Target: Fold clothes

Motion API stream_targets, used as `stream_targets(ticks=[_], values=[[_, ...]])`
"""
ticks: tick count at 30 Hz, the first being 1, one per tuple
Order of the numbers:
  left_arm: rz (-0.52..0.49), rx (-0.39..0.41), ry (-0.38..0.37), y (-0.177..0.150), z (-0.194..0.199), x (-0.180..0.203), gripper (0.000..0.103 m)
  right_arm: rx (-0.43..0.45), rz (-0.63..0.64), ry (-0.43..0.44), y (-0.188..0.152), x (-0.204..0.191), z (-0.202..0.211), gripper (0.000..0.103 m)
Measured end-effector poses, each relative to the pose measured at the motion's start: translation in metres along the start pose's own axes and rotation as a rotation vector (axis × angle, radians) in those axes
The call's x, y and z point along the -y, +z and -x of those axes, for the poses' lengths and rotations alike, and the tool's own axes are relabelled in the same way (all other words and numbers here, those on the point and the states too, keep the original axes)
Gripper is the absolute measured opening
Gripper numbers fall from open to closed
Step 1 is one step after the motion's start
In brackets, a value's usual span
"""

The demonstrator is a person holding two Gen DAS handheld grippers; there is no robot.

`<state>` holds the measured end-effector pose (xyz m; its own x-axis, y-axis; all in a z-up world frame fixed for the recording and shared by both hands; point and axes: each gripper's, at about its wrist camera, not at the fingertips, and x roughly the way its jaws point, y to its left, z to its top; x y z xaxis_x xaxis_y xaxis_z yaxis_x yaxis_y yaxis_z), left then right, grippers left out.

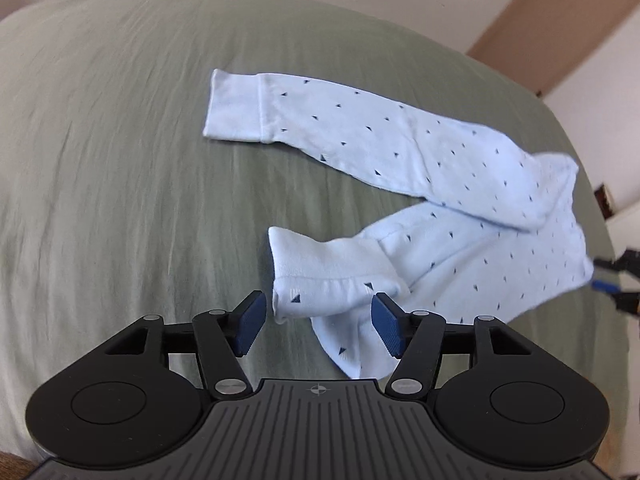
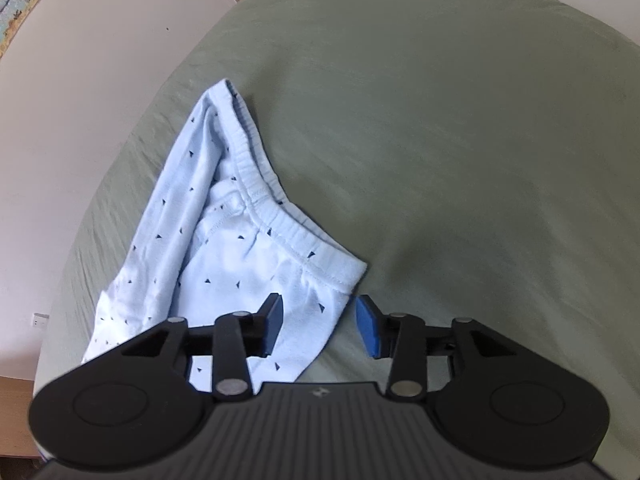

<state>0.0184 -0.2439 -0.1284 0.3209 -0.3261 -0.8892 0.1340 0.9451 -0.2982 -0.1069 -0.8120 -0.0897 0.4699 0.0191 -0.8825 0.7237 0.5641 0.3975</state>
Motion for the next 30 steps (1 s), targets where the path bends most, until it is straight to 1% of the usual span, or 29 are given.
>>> stream_targets(ticks=[2,4,5,6,7,8,9,10,14,16,18,21,23,24,26,28,29,30], values=[[0.008,0.003,0.03,0.003,-0.007,-0.004,0.058,-0.004,-0.015,-0.002,0.001,0.002,-0.003,0.043],[0.007,0.015,0.034,0.006,-0.011,-0.004,0.058,-0.01,-0.033,-0.003,0.001,0.005,-0.008,0.043],[0.005,0.021,0.036,0.007,-0.013,-0.004,0.056,-0.012,-0.031,-0.005,0.001,0.005,-0.009,0.042],[-0.006,0.032,0.039,0.007,-0.013,-0.004,0.04,-0.012,-0.026,-0.008,0.001,0.005,-0.01,0.037],[-0.014,0.04,0.037,0.006,-0.012,-0.006,0.029,-0.012,-0.021,-0.011,0.001,0.004,-0.011,0.019],[-0.029,0.041,0.041,0.007,-0.011,-0.005,0.022,-0.014,-0.016,-0.012,0.001,0.004,-0.012,0.015],[-0.046,0.046,0.048,0.007,-0.008,-0.004,0.015,-0.017,-0.011,-0.012,0.001,0.004,-0.012,0.013],[-0.073,0.048,0.055,0.006,-0.003,-0.004,0.014,-0.013,-0.007,-0.017,0.001,0.003,-0.011,0.009],[-0.183,0.028,0.108,0.008,0.015,-0.008,0.014,-0.008,0.065,-0.057,0.0,-0.007,-0.005,0.009],[-0.21,0.004,0.13,0.01,0.02,-0.012,0.015,-0.007,0.09,-0.071,-0.001,-0.01,-0.003,0.009],[-0.217,-0.018,0.156,0.012,0.023,-0.016,0.019,-0.008,0.086,-0.073,-0.001,-0.01,-0.003,0.01],[-0.216,-0.042,0.202,0.012,0.027,-0.025,0.031,-0.007,0.078,-0.073,-0.001,-0.008,-0.001,0.012],[-0.217,-0.036,0.205,0.011,0.034,-0.027,0.036,-0.004,0.078,-0.076,-0.001,-0.007,-0.001,0.016],[-0.215,-0.032,0.202,0.01,0.037,-0.027,0.043,-0.002,0.075,-0.067,0.0,-0.006,0.002,0.018],[-0.206,-0.042,0.176,0.01,0.043,-0.026,0.044,0.006,0.065,-0.051,0.002,-0.005,0.005,0.035],[-0.195,-0.045,0.162,0.007,0.049,-0.025,0.049,0.016,0.061,-0.044,0.003,-0.006,0.005,0.039],[-0.189,-0.046,0.155,0.006,0.052,-0.025,0.056,0.019,0.066,-0.049,0.004,-0.007,0.003,0.039],[-0.184,-0.048,0.148,0.005,0.055,-0.025,0.061,0.02,0.07,-0.054,0.004,-0.007,0.003,0.039]])
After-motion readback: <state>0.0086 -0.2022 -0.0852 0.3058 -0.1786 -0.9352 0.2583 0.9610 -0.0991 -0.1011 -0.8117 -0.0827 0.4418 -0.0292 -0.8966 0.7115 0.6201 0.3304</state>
